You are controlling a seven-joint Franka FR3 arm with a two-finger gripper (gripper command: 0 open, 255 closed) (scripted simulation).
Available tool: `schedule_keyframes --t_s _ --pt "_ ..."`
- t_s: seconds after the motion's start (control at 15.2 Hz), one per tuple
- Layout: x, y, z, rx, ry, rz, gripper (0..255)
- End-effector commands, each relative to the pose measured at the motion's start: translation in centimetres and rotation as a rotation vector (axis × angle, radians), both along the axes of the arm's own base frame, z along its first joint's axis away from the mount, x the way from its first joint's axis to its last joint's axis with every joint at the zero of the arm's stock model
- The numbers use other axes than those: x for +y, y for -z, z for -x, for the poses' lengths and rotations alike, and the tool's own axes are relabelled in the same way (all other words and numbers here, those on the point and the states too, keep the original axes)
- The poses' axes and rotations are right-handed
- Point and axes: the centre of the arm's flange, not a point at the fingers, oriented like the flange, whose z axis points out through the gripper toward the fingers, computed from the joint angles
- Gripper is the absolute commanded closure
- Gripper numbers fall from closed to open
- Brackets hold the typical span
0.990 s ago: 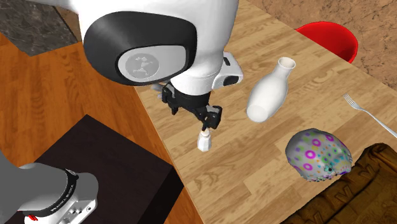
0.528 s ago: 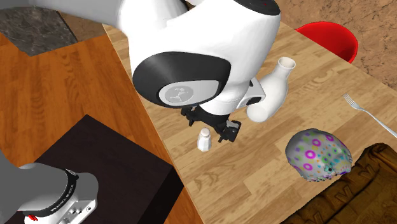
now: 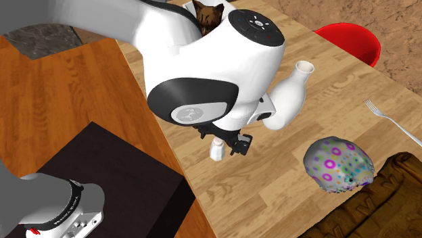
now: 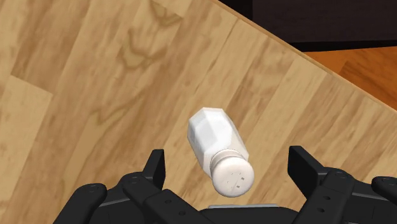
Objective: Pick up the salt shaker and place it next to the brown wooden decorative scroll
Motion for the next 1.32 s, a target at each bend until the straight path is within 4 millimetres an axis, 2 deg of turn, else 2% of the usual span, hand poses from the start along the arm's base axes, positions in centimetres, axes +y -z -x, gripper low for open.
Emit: schedule_keyframes --t_s 0.0,0.2,0.26,0.86,1.25 --pt "0.0 0.1 0.0 0.000 0.000 0.000 0" --pt "0.0 0.0 0.0 0.000 0.000 0.000 0" --pt "0.0 0.0 0.0 0.000 0.000 0.000 255" --pt "0.0 0.1 0.0 0.000 0.000 0.000 255" --pt "0.0 -3.1 0.0 0.000 0.000 0.000 255"
